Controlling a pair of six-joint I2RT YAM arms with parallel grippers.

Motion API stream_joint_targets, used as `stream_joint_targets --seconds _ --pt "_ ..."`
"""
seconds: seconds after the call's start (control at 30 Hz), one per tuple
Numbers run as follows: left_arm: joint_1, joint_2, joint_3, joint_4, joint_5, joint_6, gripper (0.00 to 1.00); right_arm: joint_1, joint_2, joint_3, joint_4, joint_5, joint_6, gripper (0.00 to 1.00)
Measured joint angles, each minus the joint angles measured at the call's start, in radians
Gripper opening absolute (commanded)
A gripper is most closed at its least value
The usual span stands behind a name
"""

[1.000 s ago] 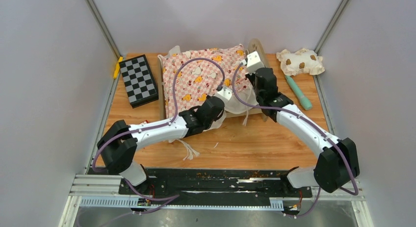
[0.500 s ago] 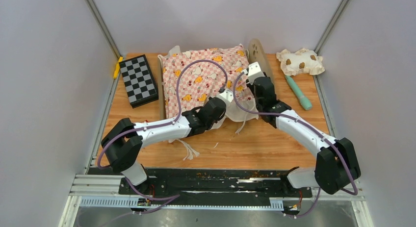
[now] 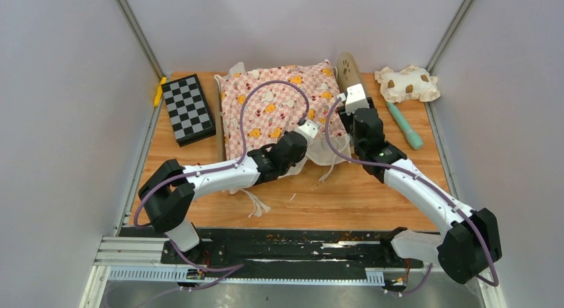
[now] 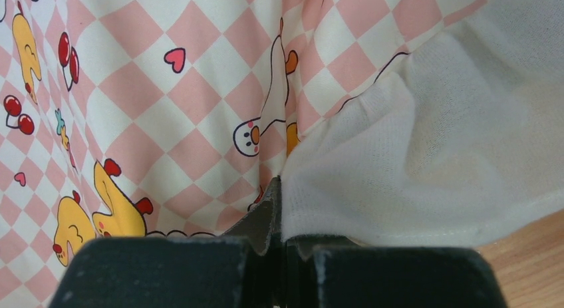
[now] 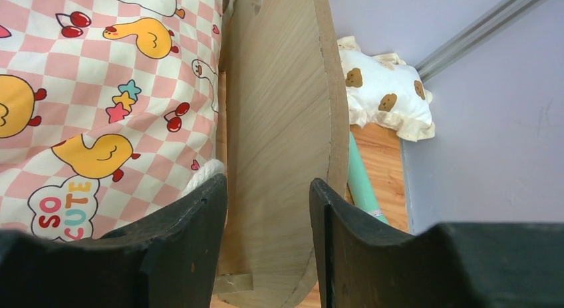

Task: Set up the pet bed
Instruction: Cross the ropes on the bed frame.

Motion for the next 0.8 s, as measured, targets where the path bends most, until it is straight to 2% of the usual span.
stream_joint_targets --seconds 0.17,0.27,0.37,0.47,0.57,0.8 --pt "0.000 0.007 0.006 0.002 0.017 0.000 0.00 0.001 0.008 0.000 0.001 0.041 0.007 0.50" --pt "0.000 0.011 0.010 0.004 0.024 -0.001 0.00 0.001 0.017 0.000 0.001 0.066 0.008 0.46" --pt "0.000 0.013 0.011 0.006 0.030 -0.002 0.00 0.001 0.018 0.000 0.001 0.084 0.009 0.35" --pt "0.000 0.013 0.011 0.006 0.034 -0.004 0.00 -0.003 0.018 0.000 0.001 0.098 0.000 0.19" --pt "0.000 0.013 0.012 0.006 0.035 -0.004 0.00 -0.007 0.018 0.001 -0.001 0.102 -0.006 0.09" --pt "0.000 0.013 0.012 0.005 0.035 -0.004 0.00 -0.008 0.038 0.043 -0.025 0.112 -0.022 0.08"
